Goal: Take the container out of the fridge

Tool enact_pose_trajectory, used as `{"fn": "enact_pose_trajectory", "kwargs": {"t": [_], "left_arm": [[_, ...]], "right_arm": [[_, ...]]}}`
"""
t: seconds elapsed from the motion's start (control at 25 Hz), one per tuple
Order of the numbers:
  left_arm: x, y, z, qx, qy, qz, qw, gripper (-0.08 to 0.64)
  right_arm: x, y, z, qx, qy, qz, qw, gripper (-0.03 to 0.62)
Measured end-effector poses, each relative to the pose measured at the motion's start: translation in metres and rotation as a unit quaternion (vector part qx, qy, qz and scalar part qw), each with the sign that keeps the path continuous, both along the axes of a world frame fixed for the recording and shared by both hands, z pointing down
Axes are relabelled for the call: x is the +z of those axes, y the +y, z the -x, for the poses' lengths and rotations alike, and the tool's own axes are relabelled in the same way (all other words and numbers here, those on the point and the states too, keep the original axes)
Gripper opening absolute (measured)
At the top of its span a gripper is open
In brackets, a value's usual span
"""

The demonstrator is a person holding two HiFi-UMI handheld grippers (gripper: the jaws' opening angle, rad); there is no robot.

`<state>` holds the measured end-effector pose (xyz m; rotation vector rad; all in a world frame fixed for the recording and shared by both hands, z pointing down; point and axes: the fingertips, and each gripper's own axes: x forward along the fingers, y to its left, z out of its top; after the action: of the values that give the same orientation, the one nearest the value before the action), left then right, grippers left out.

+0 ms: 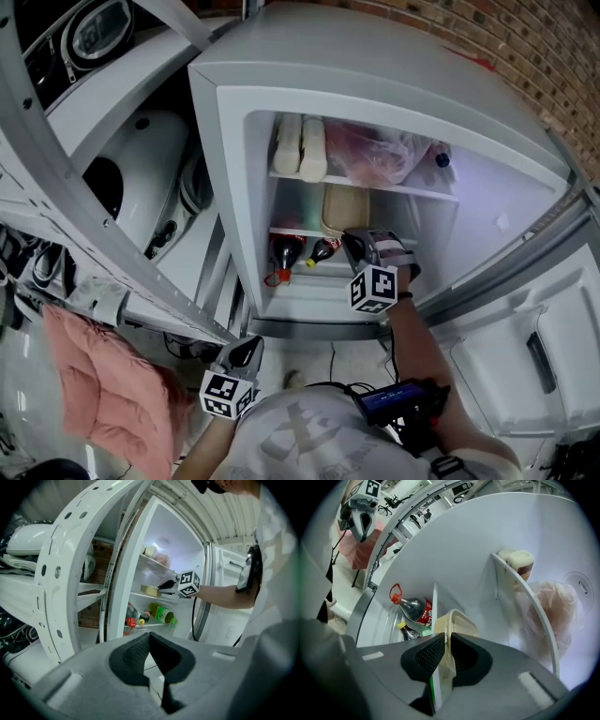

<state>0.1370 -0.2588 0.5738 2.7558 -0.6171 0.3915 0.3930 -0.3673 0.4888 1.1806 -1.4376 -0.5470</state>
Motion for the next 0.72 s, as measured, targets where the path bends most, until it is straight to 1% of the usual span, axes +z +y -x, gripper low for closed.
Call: {"fn": "enact_pose_trajectory", "kwargs": {"t": [0.2, 0.4, 0.72], "left_arm": [[-0.004, 0.006, 0.014, -0.005, 0.007, -0.006, 0.9999, 0.002], [-0.001, 0.031, 0.027, -0.002, 0.009, 0.000, 1.0000, 0.002], [0.000, 0.068, 0.052, -0.002, 0.006, 0.005, 1.0000, 0.002]], "right_arm": [[-0.009, 0.012, 0.022, -0.015, 0.010, -0.012, 1.000, 0.051], [-0.010, 0.040, 0.048, -0.030, 0.012, -0.012, 0.999, 0.051], [0.003, 0.092, 0.086, -0.046, 0.004, -0.005, 0.999, 0.051]]}}
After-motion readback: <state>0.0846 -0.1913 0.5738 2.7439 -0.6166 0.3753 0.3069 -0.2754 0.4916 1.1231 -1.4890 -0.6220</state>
